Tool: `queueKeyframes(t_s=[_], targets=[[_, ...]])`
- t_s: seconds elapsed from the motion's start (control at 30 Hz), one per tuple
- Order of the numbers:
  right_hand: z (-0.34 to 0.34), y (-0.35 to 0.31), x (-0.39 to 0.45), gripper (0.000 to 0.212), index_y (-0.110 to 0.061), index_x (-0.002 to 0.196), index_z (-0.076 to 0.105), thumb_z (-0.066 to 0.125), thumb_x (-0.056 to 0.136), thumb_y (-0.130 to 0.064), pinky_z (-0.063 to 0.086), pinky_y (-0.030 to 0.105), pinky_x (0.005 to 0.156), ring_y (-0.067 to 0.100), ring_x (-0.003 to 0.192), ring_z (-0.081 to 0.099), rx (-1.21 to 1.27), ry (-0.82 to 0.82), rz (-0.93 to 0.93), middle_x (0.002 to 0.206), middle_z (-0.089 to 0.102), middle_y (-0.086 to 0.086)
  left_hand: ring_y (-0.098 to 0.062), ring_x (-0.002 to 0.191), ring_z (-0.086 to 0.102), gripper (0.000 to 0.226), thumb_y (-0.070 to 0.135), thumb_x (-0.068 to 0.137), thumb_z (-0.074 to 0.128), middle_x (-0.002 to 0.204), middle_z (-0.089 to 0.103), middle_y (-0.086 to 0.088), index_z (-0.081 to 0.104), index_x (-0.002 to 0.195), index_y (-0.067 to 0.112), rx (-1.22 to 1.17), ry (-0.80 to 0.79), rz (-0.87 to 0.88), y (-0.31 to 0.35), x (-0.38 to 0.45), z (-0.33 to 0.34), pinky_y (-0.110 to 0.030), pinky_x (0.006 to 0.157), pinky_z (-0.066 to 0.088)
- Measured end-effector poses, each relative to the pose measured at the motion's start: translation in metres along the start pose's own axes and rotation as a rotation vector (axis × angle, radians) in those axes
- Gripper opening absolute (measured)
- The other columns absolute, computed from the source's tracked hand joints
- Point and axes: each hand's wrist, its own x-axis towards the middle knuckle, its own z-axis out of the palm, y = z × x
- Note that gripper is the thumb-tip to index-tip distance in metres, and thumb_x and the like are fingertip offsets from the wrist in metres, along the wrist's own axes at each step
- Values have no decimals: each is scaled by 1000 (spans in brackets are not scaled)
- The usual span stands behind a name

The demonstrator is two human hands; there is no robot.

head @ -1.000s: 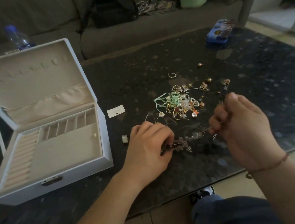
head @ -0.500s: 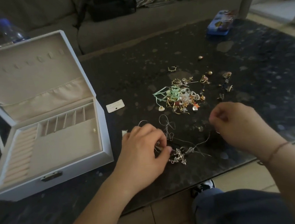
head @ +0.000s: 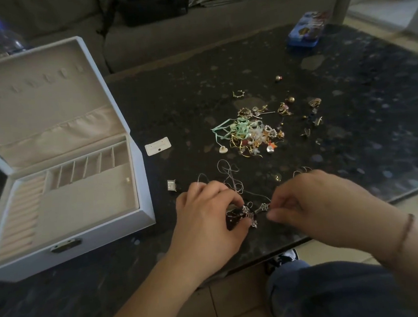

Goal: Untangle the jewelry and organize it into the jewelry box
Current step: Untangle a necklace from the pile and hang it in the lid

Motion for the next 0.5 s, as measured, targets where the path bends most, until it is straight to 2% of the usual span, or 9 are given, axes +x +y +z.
queueKeyframes(t_s=[0.1, 0.17, 0.3, 0.37, 0.43, 0.5], targets=[[4, 5, 4, 14, -42, 89, 59, 56, 90, -56, 52, 26, 78, 2, 86, 59, -14, -2, -8, 82, 60, -20, -6, 110, 39, 22, 54, 80, 69, 103, 51, 24, 62, 92, 38, -21, 4, -11, -1, 0, 1, -35, 99, 29], [7, 1, 4, 24, -40, 92, 60, 51, 90, -62, 51, 24, 74, 1, 84, 59, -44, -4, -29, 83, 61, -19, -5, 111, 38, 21, 53, 79, 71, 102, 50, 25, 61, 90, 38, -42, 6, -20, 0, 1, 2, -35, 99, 29], [13, -6, 5, 41, -32, 70, 53, 39, 94, -62, 50, 27, 70, 7, 78, 59, -68, -72, -43, 78, 60, -10, -5, 113, 36, 20, 51, 79, 74, 104, 49, 25, 64, 90, 39, -65, -14, -48, -1, 0, 2, -34, 100, 26], [13, -3, 7, 27, -36, 80, 57, 47, 95, -56, 52, 28, 74, 8, 82, 59, -70, -8, -31, 80, 59, -14, -5, 114, 37, 20, 50, 80, 74, 105, 50, 25, 65, 93, 37, -62, -20, -48, -1, 0, 1, -34, 101, 26], [13, -2, 8, 8, -41, 89, 57, 56, 92, -49, 53, 28, 73, 4, 79, 56, -23, 110, -42, 73, 55, -18, -6, 114, 38, 23, 47, 81, 74, 106, 51, 24, 64, 100, 37, -71, -22, -37, -2, -2, 0, -34, 101, 27], [15, -4, 9, 4, -44, 94, 58, 58, 90, -44, 53, 28, 71, 3, 79, 55, -12, 157, -62, 72, 52, -18, -7, 112, 41, 23, 43, 82, 71, 106, 53, 25, 62, 103, 39, -91, -5, -14, -1, -3, 0, -35, 99, 30]])
